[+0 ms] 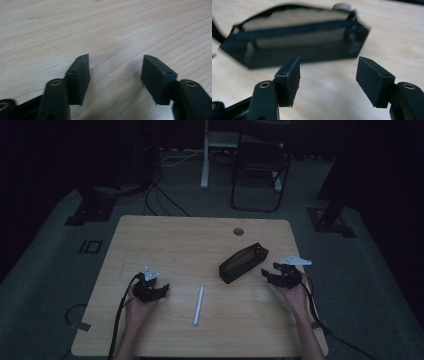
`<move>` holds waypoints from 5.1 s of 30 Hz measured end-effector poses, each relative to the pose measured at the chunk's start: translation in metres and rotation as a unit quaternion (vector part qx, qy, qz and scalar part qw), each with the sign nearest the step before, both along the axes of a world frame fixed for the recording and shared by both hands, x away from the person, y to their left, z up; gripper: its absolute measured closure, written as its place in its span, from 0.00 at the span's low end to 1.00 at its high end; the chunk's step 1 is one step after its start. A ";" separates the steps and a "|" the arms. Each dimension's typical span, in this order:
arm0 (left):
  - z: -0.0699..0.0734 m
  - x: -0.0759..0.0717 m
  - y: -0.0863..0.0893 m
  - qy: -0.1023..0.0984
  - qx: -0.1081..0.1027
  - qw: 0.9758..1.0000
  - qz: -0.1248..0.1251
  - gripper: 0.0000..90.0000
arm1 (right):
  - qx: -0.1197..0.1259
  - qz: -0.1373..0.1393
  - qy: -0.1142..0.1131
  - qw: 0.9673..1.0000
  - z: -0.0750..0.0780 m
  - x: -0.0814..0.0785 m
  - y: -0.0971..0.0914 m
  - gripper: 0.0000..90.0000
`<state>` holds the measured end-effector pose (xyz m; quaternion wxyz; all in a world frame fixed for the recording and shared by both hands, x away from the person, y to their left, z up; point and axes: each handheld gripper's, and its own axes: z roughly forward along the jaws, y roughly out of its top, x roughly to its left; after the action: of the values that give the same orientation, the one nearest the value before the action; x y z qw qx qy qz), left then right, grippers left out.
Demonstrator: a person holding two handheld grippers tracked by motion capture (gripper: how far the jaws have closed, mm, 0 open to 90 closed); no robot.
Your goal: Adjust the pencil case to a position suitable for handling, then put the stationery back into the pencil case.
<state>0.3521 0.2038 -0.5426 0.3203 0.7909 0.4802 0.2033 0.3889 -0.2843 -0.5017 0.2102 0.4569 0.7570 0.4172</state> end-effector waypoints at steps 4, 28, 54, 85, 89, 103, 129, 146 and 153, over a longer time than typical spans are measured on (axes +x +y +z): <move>0.001 -0.002 -0.006 0.005 -0.002 1.000 -0.010 0.49 | 0.019 -0.018 -0.012 1.000 0.015 0.025 -0.003 0.43; 0.019 -0.047 -0.104 0.027 -0.017 0.988 -0.148 0.45 | 0.049 -0.037 0.058 0.996 -0.001 0.093 0.013 0.51; 0.007 -0.046 -0.107 0.039 0.016 0.990 -0.138 0.57 | 0.035 -0.044 0.066 0.996 0.002 0.086 0.015 0.52; 0.009 -0.049 -0.088 0.029 0.039 0.993 -0.109 0.69 | 0.081 0.039 0.078 0.993 -0.002 0.031 0.068 0.54; 0.010 -0.048 -0.080 0.027 0.047 0.994 -0.096 0.73 | 0.081 0.048 0.077 0.993 -0.002 0.027 0.077 0.54; 0.011 -0.044 -0.048 0.030 0.051 0.996 -0.063 0.78 | 0.076 0.047 0.059 0.994 0.003 0.022 0.081 0.48; 0.010 -0.042 -0.019 0.019 0.060 0.997 -0.043 0.85 | 0.004 0.168 0.043 0.985 -0.017 0.000 0.076 0.40; 0.010 -0.039 -0.007 0.018 0.058 0.998 -0.024 0.84 | 0.019 0.235 0.035 0.971 -0.013 -0.033 0.108 0.48; 0.010 -0.038 -0.005 0.018 0.054 0.998 -0.022 0.83 | -0.016 0.294 0.038 0.955 -0.020 -0.043 0.149 0.56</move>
<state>0.3141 0.1986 -0.5328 0.2726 0.8208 0.4569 0.2078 0.3454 -0.1353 -0.5213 0.0569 0.2257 0.8719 0.4308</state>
